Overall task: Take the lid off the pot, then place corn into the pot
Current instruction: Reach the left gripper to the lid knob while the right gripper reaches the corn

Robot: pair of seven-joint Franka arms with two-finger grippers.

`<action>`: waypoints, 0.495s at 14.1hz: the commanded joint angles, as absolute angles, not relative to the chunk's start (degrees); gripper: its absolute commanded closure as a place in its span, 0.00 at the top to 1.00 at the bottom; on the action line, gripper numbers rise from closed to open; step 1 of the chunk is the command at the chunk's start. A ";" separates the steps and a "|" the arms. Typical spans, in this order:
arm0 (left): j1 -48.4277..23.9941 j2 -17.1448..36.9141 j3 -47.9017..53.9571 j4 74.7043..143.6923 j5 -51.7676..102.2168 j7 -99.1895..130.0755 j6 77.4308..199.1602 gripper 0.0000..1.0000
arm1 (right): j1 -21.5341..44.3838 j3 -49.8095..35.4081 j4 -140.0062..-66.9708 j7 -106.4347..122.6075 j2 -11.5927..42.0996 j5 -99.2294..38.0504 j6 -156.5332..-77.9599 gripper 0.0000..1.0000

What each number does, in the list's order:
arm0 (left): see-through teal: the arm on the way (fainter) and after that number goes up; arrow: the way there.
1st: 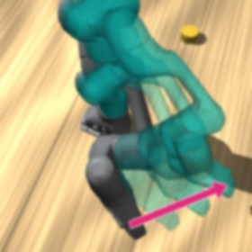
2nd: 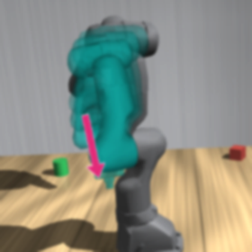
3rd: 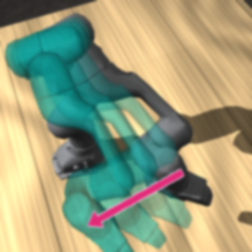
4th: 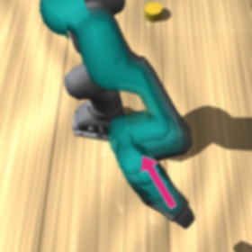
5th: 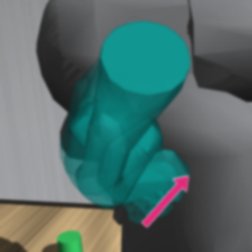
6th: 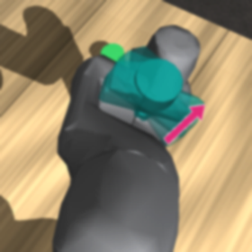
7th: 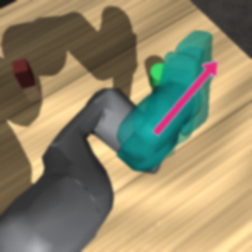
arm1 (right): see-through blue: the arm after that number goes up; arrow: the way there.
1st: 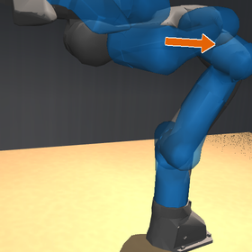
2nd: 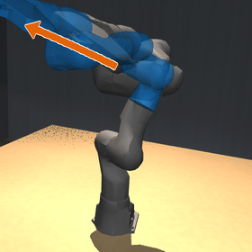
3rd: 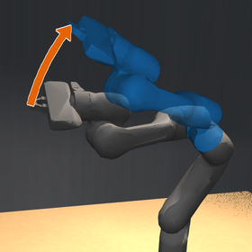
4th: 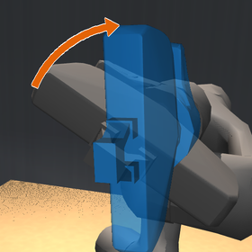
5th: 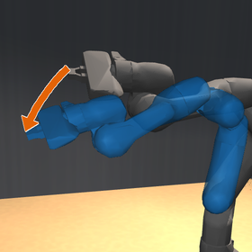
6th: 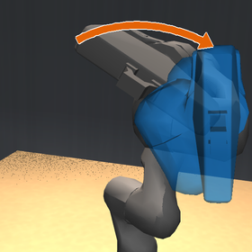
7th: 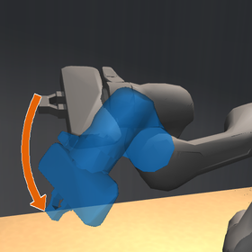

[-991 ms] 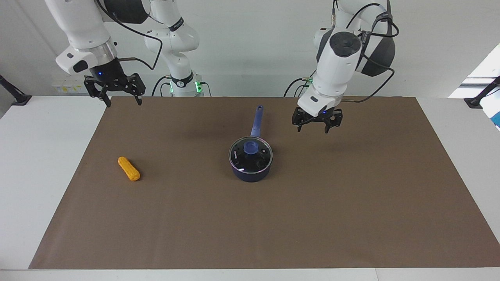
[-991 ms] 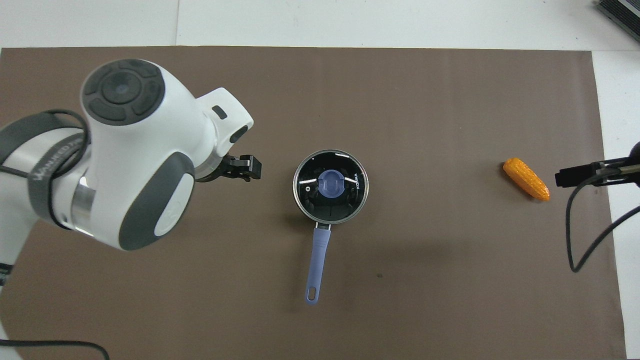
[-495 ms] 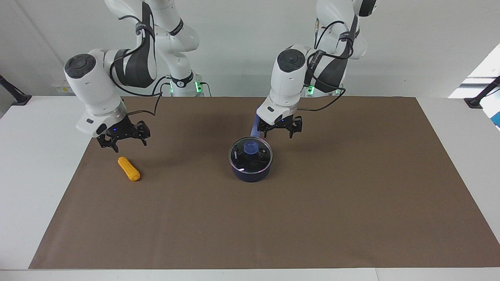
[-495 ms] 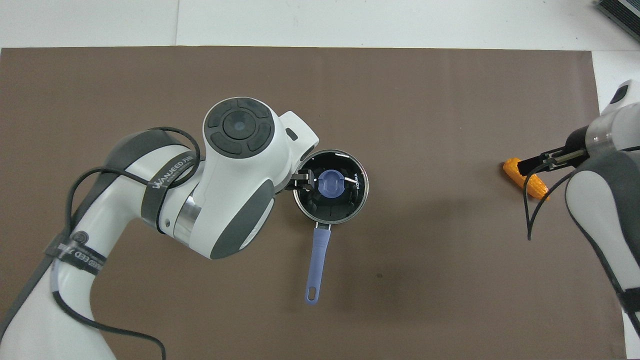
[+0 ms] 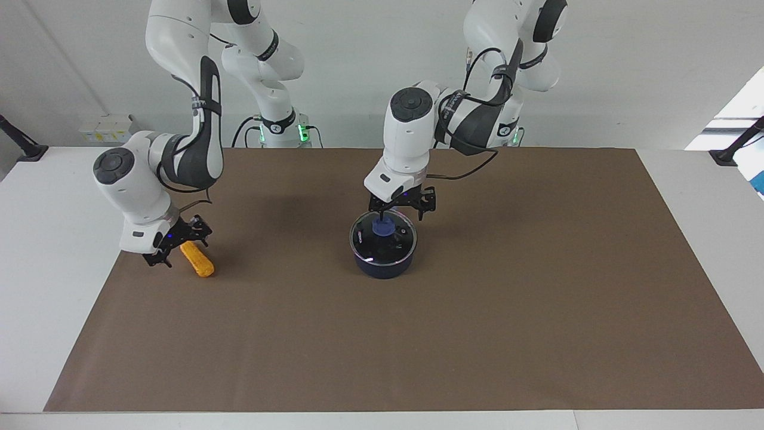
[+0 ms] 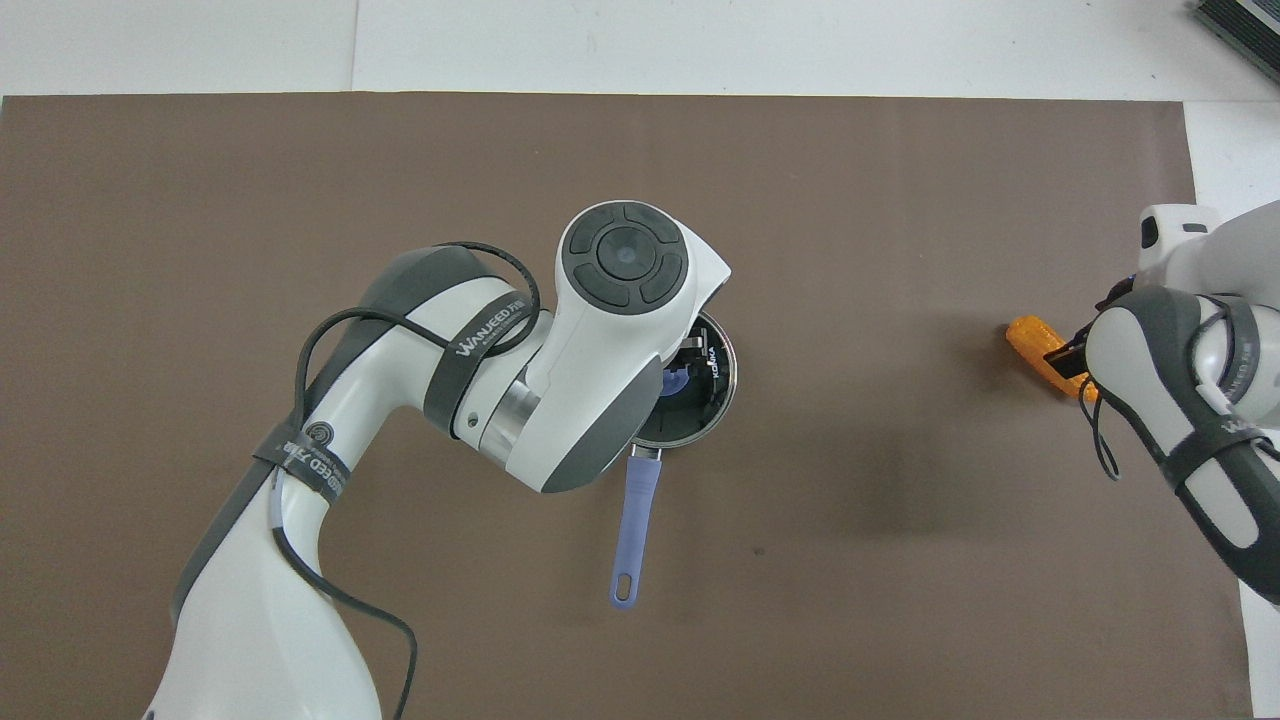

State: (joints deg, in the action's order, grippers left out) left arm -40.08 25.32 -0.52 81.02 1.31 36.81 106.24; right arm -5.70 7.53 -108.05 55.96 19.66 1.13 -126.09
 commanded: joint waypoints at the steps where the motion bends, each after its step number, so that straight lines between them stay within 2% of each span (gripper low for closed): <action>1: -41.22 28.20 -1.49 77.44 1.32 39.55 106.17 1.00 | -6.77 7.21 -109.07 63.88 20.83 0.35 -128.76 1.00; 3: -43.76 31.71 -1.76 75.24 0.36 40.42 106.17 1.00 | -6.59 7.12 -109.60 63.90 20.83 0.35 -128.76 1.00; 7: -43.77 32.08 -1.58 75.32 0.09 41.04 105.82 1.00 | -5.98 7.12 -109.78 63.63 20.74 -1.85 -128.41 1.00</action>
State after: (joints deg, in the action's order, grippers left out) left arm -43.13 31.26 -0.63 77.27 0.95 40.32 106.39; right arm -6.06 7.19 -108.49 62.05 21.67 -0.36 -127.74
